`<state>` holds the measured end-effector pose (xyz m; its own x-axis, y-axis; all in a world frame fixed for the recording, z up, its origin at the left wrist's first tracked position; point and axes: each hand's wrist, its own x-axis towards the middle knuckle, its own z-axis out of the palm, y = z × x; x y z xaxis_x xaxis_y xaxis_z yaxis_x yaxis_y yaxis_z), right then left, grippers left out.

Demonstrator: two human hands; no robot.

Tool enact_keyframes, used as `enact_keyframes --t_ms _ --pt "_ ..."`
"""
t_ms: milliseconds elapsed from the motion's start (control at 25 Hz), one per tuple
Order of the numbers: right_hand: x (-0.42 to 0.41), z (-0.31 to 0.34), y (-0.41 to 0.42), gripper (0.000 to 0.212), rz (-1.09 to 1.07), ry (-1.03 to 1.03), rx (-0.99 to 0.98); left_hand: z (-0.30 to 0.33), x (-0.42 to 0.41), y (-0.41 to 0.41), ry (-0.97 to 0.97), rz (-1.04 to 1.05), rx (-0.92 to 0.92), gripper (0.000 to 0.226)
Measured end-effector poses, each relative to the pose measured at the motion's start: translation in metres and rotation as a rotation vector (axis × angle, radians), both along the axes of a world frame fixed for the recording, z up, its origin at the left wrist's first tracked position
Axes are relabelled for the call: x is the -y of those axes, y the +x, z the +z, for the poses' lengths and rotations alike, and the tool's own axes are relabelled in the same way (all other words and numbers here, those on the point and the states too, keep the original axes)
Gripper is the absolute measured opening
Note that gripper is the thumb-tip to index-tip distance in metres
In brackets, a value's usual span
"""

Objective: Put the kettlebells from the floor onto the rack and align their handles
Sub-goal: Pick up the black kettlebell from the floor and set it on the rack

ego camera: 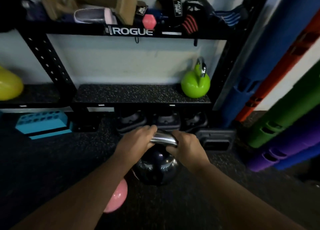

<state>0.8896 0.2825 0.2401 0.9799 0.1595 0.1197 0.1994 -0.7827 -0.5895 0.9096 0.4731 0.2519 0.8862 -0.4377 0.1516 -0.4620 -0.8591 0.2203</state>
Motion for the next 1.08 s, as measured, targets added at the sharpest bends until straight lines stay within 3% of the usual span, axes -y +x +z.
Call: enact_keyframes --t_ms 280,600,880,1080 --pt "-0.041 0.004 0.19 0.025 0.092 -0.179 0.11 -0.013 -0.039 0.165 -0.036 0.106 0.051 0.033" --pt "-0.027 -0.013 0.374 0.028 0.058 -0.153 0.148 -0.024 -0.016 0.349 -0.02 0.114 0.089 0.042" --pt "0.0 -0.038 0.502 0.017 0.057 -0.166 0.159 -0.054 0.024 0.474 -0.045 0.185 0.069 0.026" --pt "0.013 -0.057 0.545 0.013 -0.026 -0.159 0.101 -0.069 0.045 0.526 -0.089 0.193 0.048 0.032"
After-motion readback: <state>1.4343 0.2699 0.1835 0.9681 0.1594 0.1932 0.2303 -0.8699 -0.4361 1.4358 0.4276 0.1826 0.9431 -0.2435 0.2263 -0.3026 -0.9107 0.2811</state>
